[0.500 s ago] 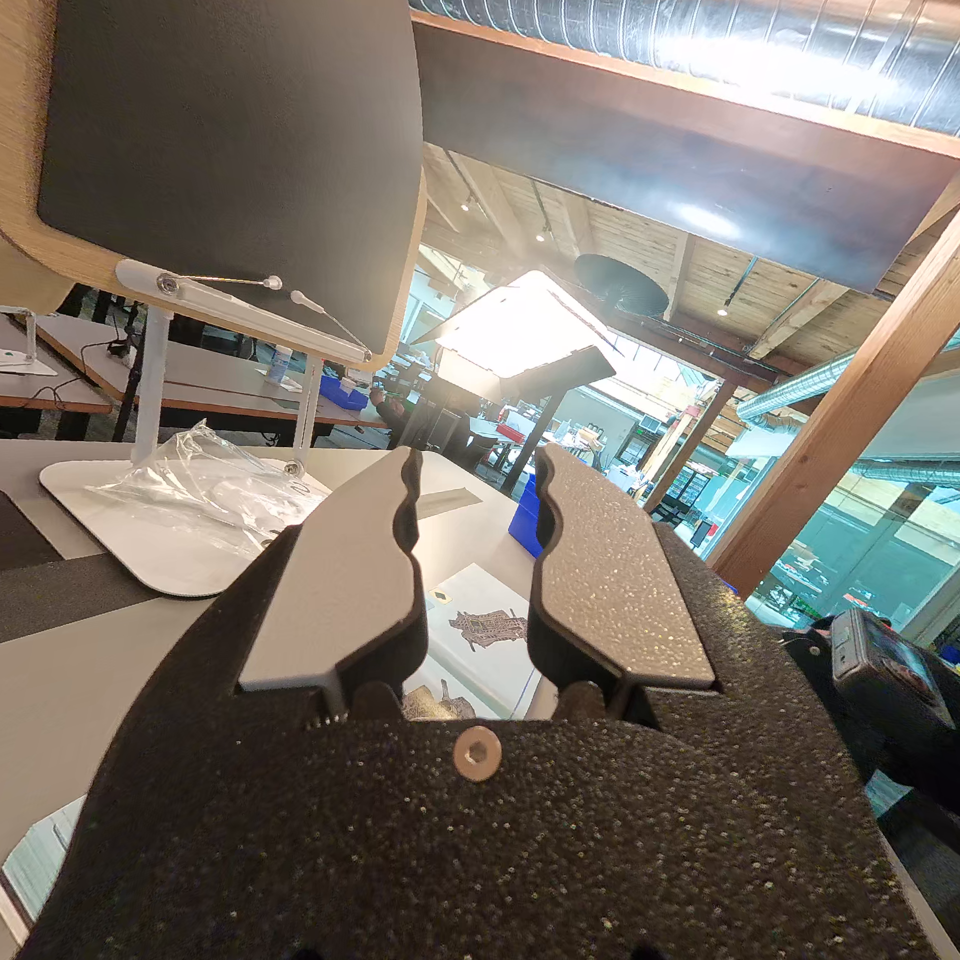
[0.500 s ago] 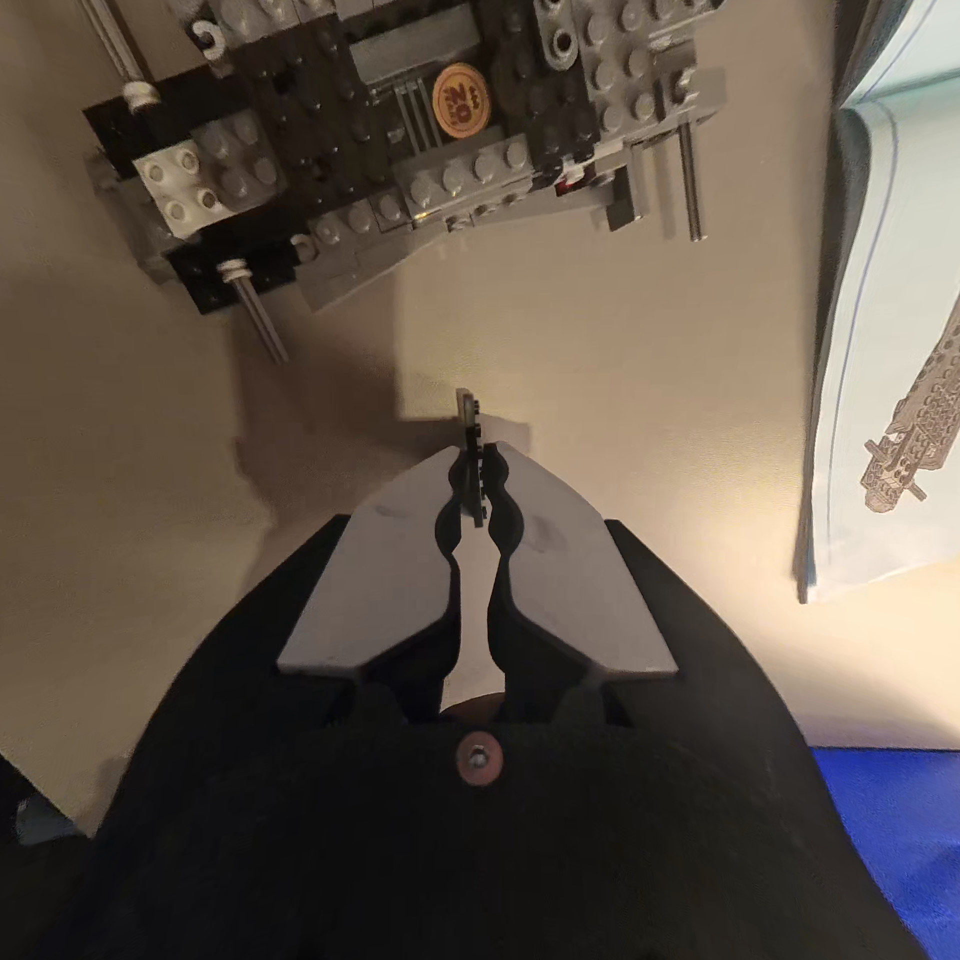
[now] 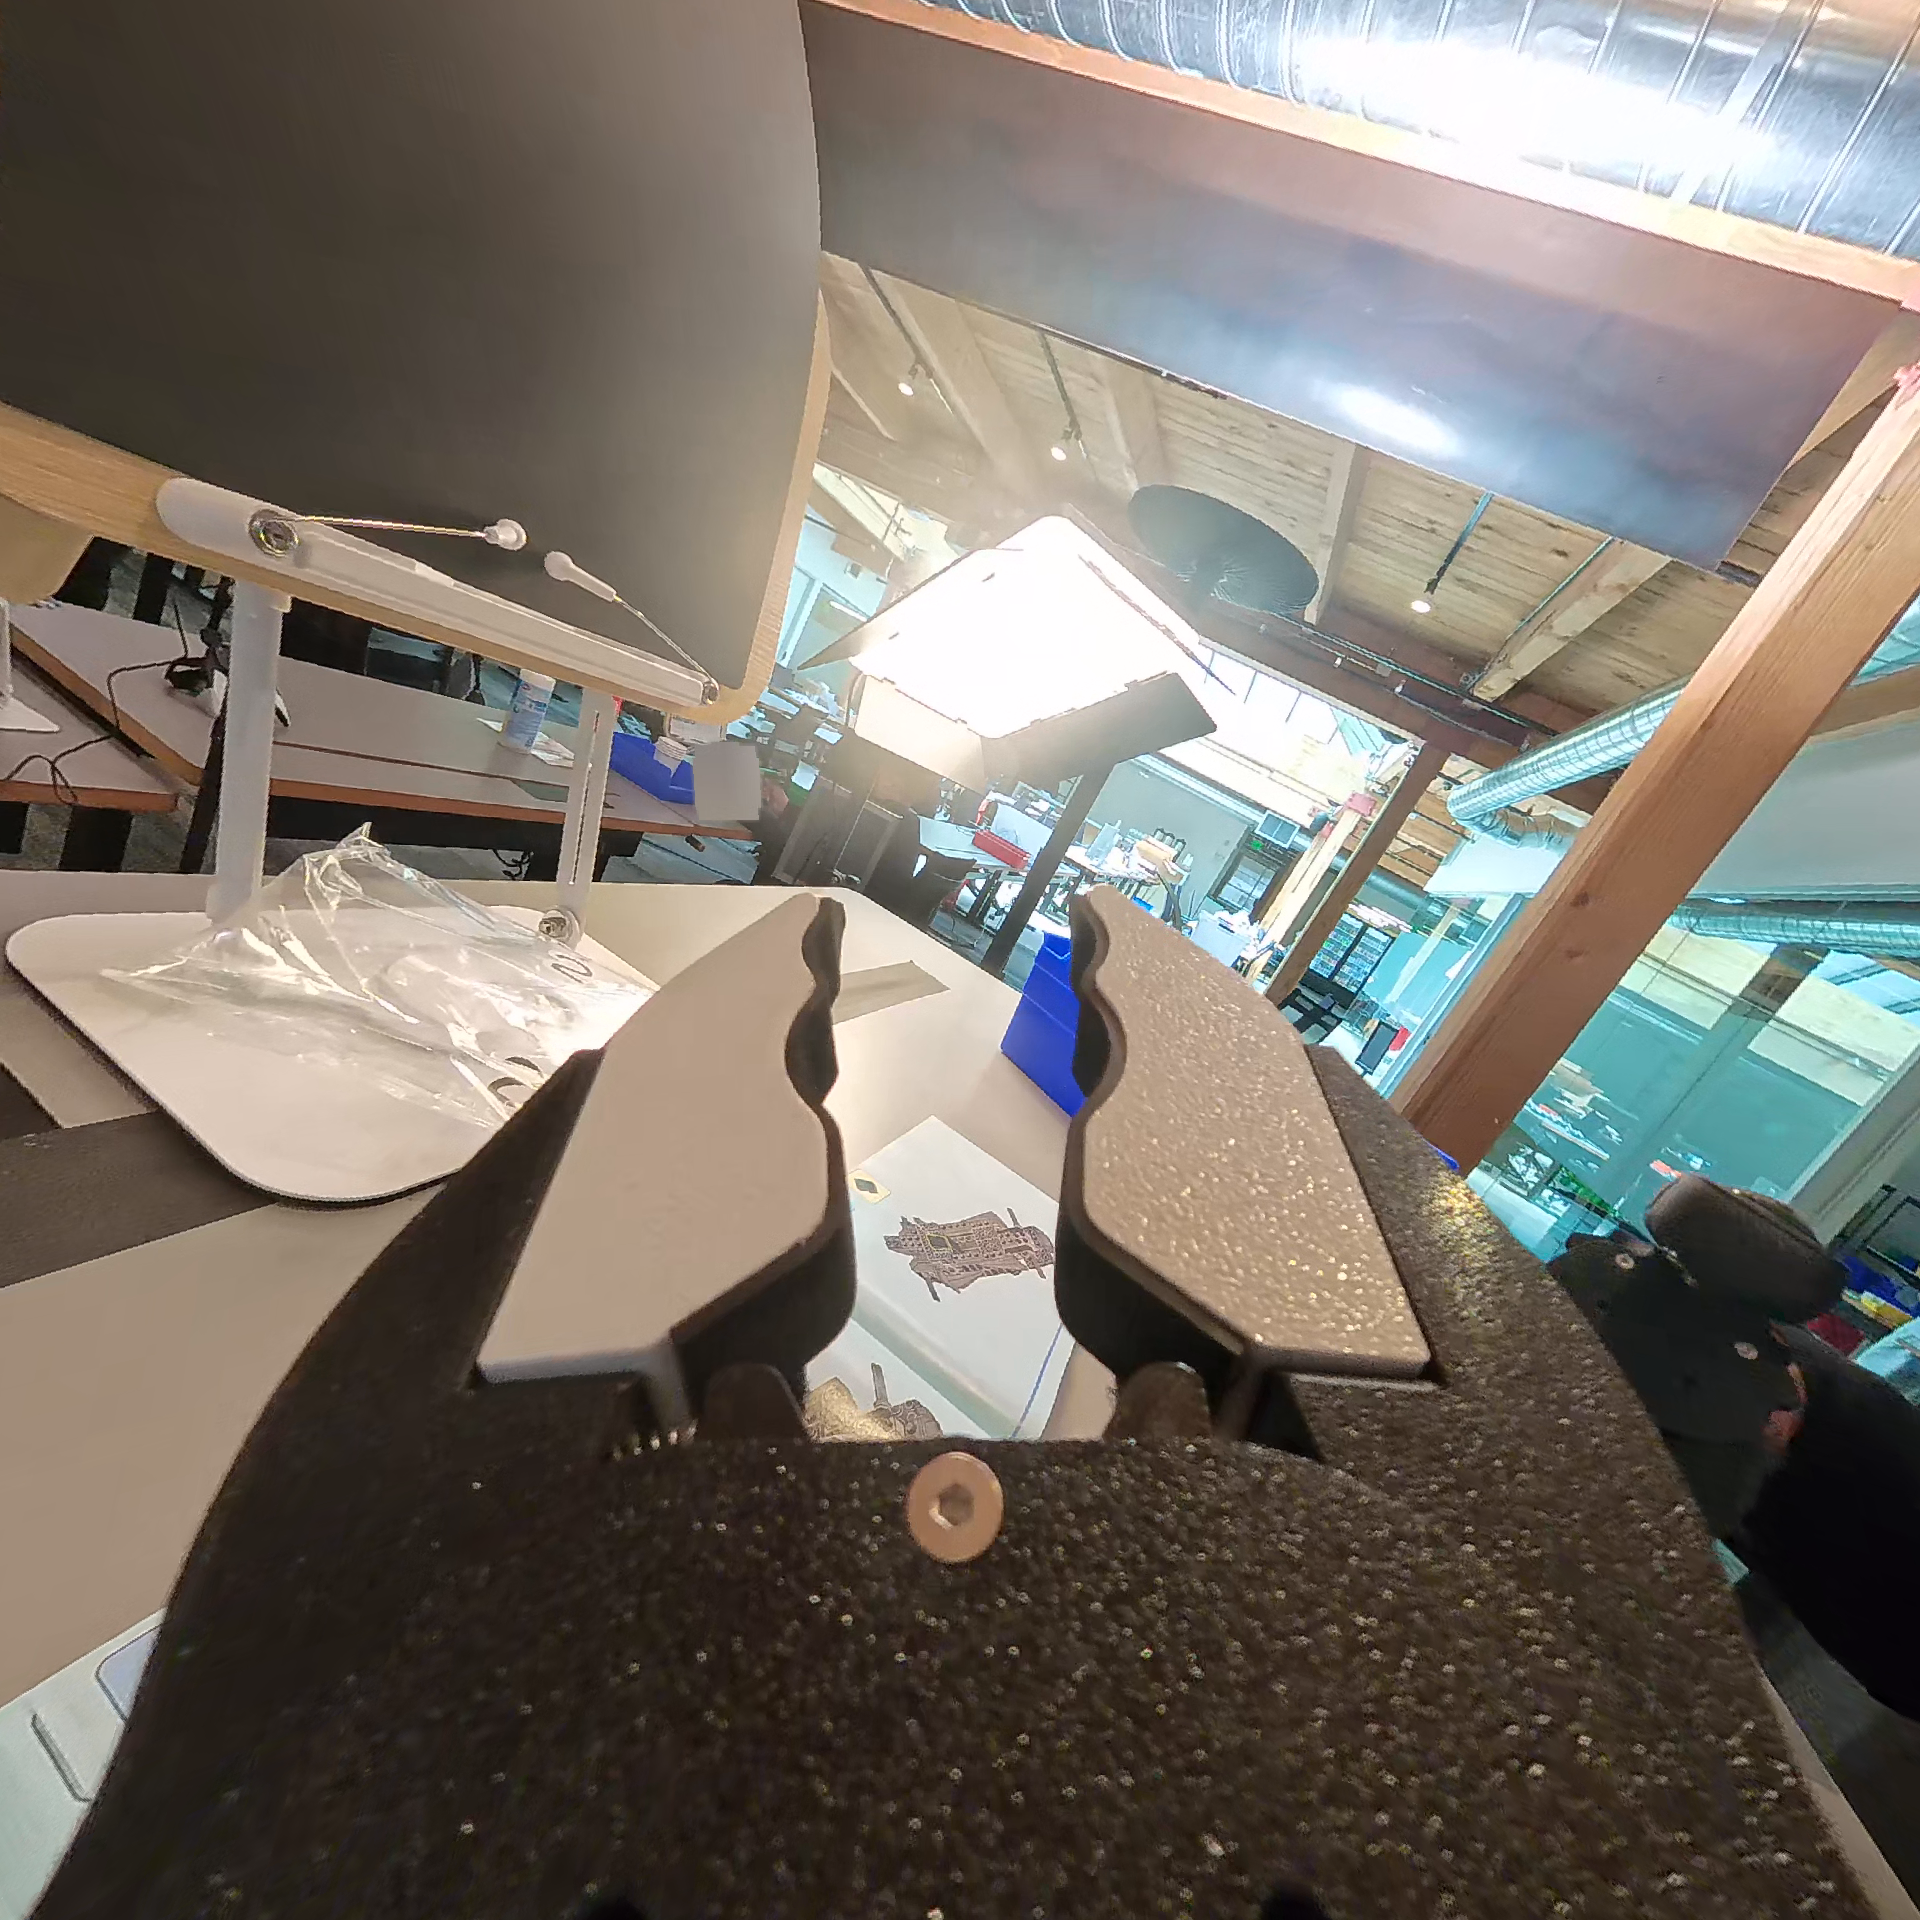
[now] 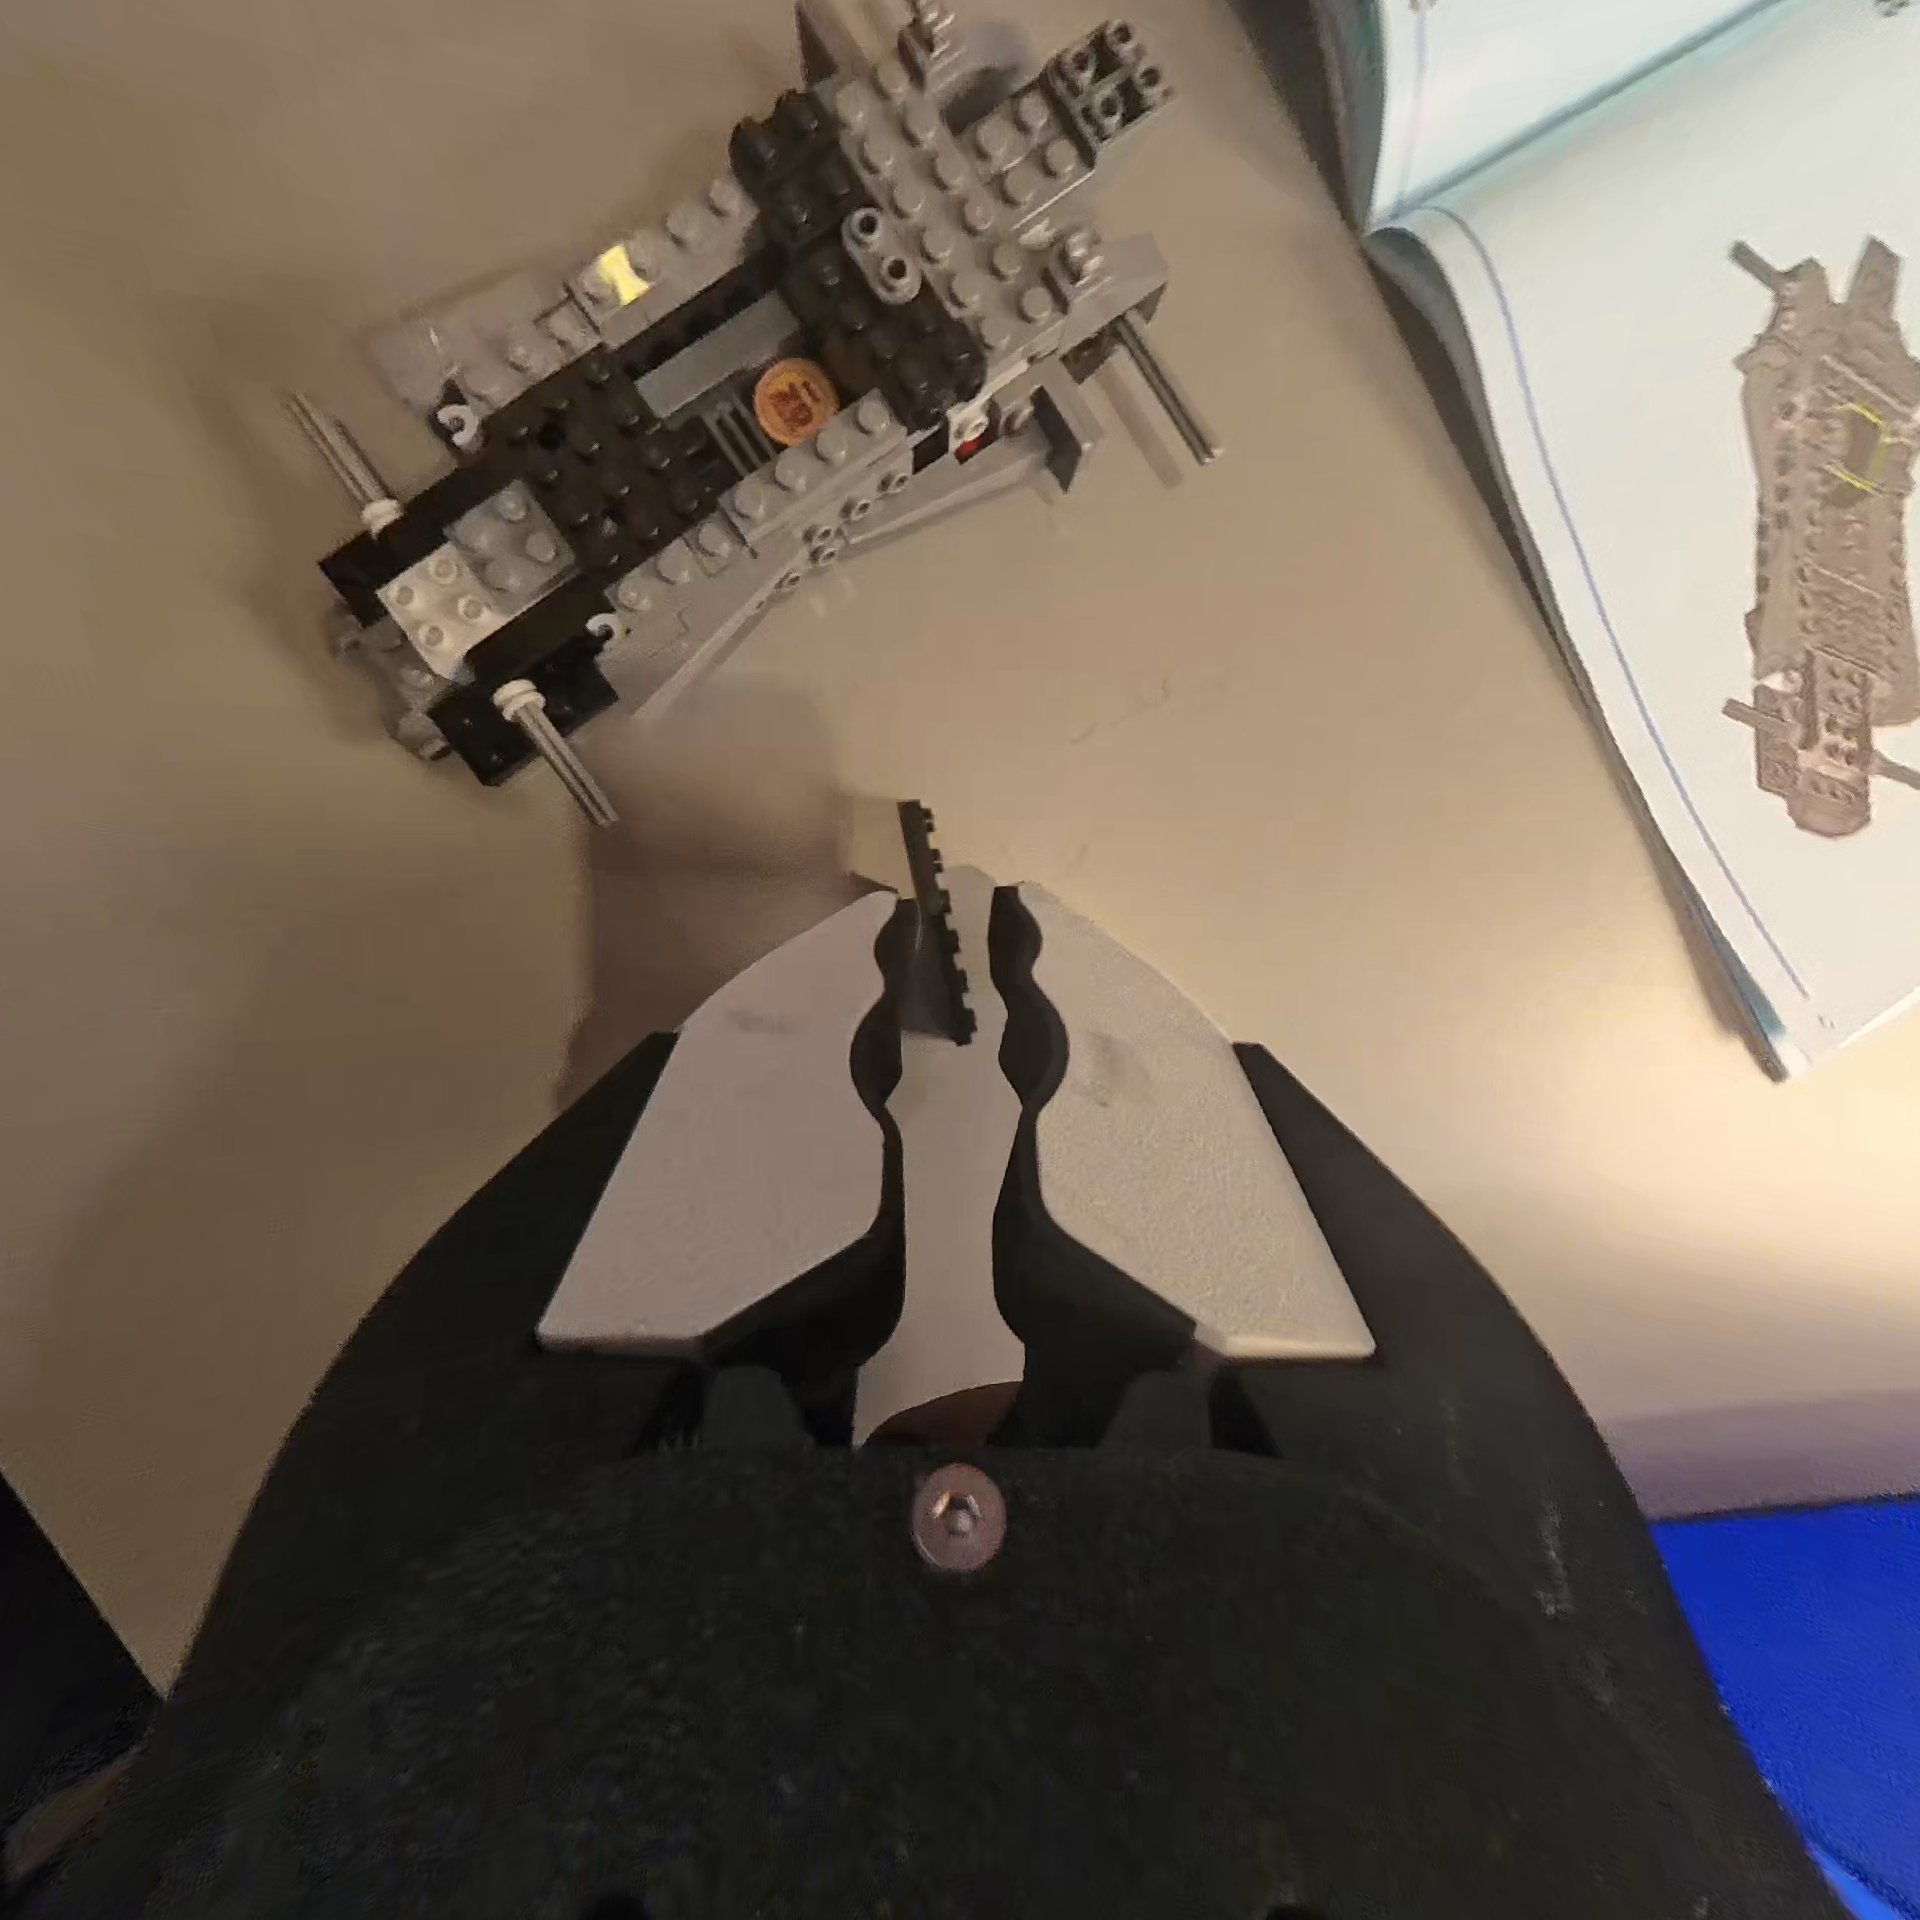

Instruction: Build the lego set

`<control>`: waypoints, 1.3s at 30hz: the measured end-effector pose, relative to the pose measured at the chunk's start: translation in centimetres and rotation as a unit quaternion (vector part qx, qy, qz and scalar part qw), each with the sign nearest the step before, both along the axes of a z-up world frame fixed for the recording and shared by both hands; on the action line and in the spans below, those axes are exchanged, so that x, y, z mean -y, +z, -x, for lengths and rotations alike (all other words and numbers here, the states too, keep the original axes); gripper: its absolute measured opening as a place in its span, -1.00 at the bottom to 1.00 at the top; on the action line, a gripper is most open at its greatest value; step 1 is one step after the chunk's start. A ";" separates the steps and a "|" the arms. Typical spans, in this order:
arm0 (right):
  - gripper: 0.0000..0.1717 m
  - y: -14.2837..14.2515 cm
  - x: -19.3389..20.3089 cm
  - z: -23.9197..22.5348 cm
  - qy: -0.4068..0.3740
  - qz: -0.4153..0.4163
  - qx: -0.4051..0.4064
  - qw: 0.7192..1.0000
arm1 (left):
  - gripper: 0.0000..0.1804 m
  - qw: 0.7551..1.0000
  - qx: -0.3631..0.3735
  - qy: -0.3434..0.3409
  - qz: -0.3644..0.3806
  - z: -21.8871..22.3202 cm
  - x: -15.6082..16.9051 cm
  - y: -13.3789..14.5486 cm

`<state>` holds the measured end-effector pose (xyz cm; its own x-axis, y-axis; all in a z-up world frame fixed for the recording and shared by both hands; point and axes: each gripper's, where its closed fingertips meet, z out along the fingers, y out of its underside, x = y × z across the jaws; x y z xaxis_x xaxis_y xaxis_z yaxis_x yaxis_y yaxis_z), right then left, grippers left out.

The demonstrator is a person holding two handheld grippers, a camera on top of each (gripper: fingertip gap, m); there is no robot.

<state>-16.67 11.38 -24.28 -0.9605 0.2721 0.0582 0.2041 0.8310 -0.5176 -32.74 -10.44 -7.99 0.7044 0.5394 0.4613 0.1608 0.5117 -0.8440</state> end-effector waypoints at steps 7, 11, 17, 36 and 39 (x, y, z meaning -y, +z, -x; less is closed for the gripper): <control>-0.84 1.3 -3.2 0.6 -0.071 0.036 -0.017 0.997 | -0.52 1.000 0.002 -0.002 -0.001 0.1 -0.1 -0.1; -0.83 1.2 -4.4 0.6 -0.102 0.065 -0.027 0.992 | -0.52 1.000 0.004 -0.006 0.004 0.4 -0.4 -0.3; -0.83 -0.2 -4.7 -0.3 -0.143 0.125 -0.009 0.982 | -0.52 1.000 0.008 -0.010 0.012 0.5 -1.0 -0.6; -0.81 7.9 -14.3 5.2 -0.186 0.066 -0.146 0.969 | -0.52 1.000 0.012 -0.021 0.014 0.4 -1.8 -0.8; -0.79 8.0 -17.2 7.0 -0.201 0.017 -0.160 0.966 | -0.52 1.000 0.012 -0.020 0.013 0.3 -1.7 -0.8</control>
<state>-23.66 28.56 -16.29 -0.7105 0.6272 0.3191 0.3319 0.6985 -0.6340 -33.07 -8.76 -8.77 0.7143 0.5231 0.4648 0.2009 0.4830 -0.8523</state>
